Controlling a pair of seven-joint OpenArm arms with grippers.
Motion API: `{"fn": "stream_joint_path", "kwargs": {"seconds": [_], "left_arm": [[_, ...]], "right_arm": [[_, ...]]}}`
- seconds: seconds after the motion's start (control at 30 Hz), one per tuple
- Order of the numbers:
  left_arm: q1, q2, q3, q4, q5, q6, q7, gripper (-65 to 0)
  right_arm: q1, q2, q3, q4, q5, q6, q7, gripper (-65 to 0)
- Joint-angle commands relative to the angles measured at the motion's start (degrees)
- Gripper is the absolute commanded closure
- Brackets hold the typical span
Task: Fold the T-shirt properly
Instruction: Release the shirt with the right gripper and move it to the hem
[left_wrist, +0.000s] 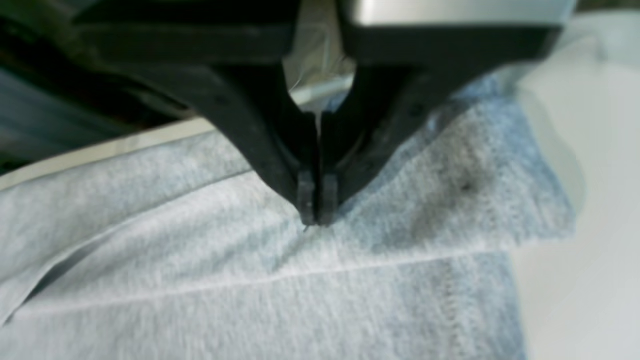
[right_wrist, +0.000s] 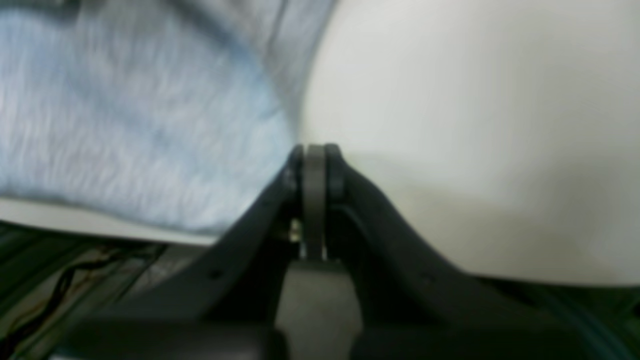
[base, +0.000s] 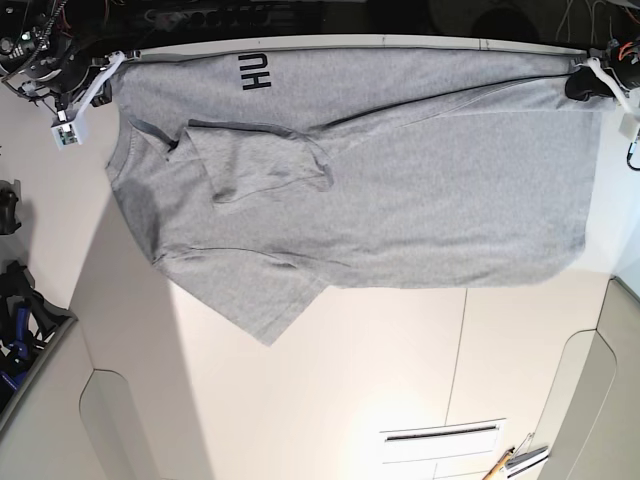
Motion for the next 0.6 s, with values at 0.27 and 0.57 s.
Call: {"fn": "stream_joint_path", "kwargs": {"seconds": [0.27,0.57], "left_arm": [[-1.16,-1.01,-7.67,0.24,-7.5,-0.6,0.0,0.0],[-6.84,-1.01,-7.65,0.24,-9.77,-0.6,-0.02,-24.4]], "right_arm": [[3.74,0.61,0.52,4.74,0.33,-3.06,1.46,0.0],[12.35,0.61,0.52,4.7,-1.36,-5.4,6.69,-32.4]]}}
